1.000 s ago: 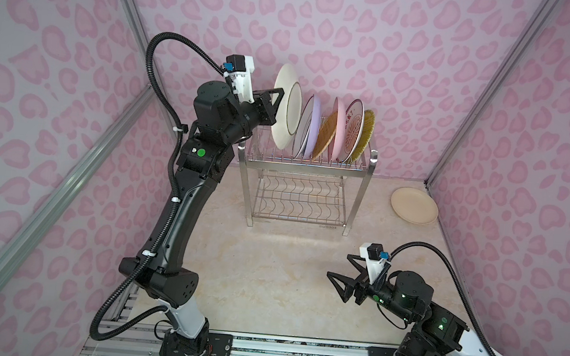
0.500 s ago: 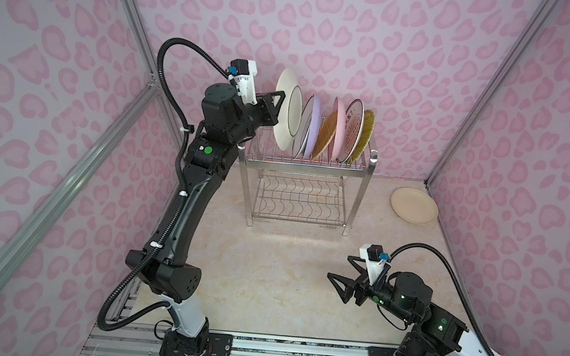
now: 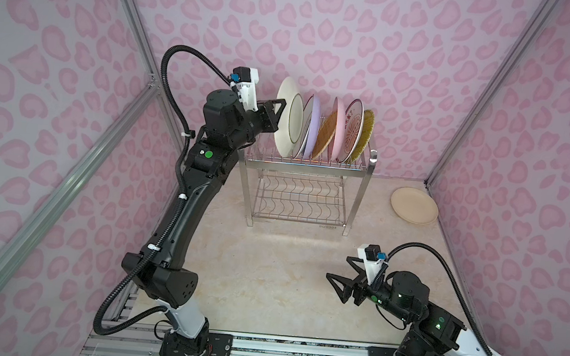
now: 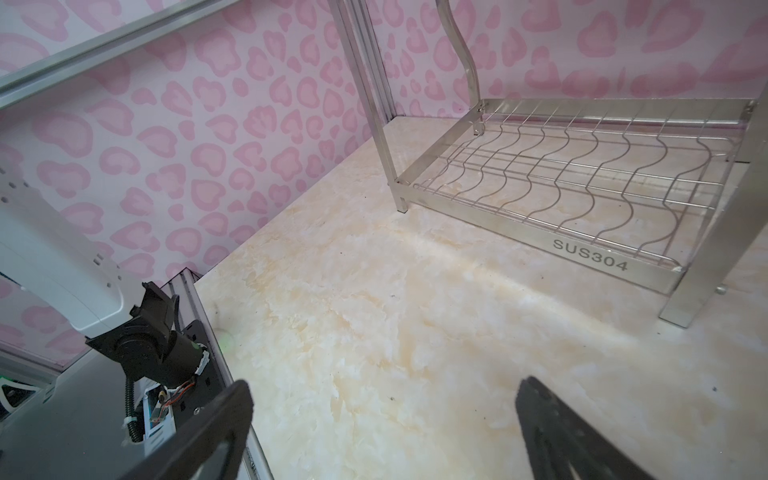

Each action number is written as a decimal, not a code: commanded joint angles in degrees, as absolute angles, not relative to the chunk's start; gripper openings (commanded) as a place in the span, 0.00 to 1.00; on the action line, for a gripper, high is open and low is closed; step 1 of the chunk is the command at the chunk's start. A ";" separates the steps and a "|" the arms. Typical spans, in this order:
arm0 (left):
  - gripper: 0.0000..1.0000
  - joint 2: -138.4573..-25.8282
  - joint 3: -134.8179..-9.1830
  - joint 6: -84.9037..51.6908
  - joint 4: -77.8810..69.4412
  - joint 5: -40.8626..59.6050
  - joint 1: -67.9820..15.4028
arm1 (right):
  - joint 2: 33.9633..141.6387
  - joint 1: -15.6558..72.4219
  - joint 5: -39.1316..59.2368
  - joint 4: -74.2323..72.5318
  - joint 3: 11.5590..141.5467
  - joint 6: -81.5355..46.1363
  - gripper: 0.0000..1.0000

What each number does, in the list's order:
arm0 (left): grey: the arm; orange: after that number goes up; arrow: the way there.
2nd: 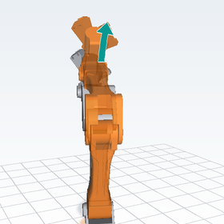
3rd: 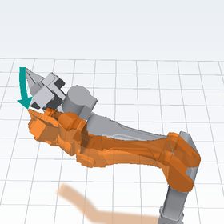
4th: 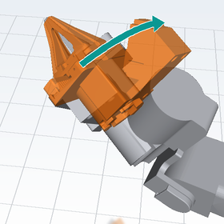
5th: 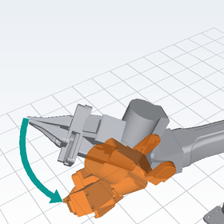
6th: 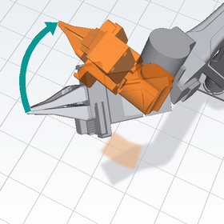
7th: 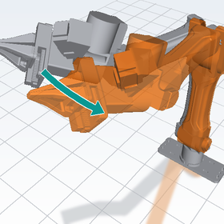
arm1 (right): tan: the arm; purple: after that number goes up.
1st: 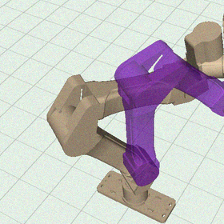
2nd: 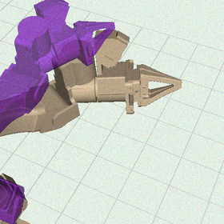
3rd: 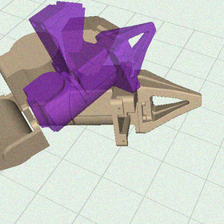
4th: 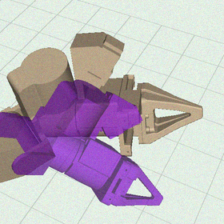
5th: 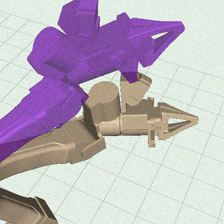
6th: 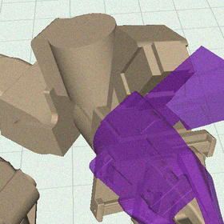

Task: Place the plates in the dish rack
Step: 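Lower the star plate into a top-tier slot beside the white plate with the left gripper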

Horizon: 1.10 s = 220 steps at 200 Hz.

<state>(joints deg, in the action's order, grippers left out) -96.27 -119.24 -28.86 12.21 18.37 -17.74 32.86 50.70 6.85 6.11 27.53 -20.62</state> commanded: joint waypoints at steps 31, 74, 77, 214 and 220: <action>0.04 -93.62 -120.86 -24.55 3.40 20.26 -17.45 | 33.27 50.70 6.61 4.24 27.01 -21.68 0.99; 0.04 -91.24 -117.79 -23.78 2.70 18.36 -17.49 | 34.69 50.71 7.29 3.38 27.11 -22.11 0.99; 0.04 -91.23 -117.78 -23.89 2.96 17.92 -17.51 | 34.78 50.71 7.29 3.45 27.15 -22.13 0.99; 0.04 -94.61 -121.31 -22.87 8.67 12.39 -21.01 | 40.93 50.74 8.30 3.42 30.32 -23.20 0.99; 0.04 -94.81 -120.99 -22.62 8.45 12.47 -21.13 | 41.76 50.71 8.43 3.51 30.77 -23.21 0.98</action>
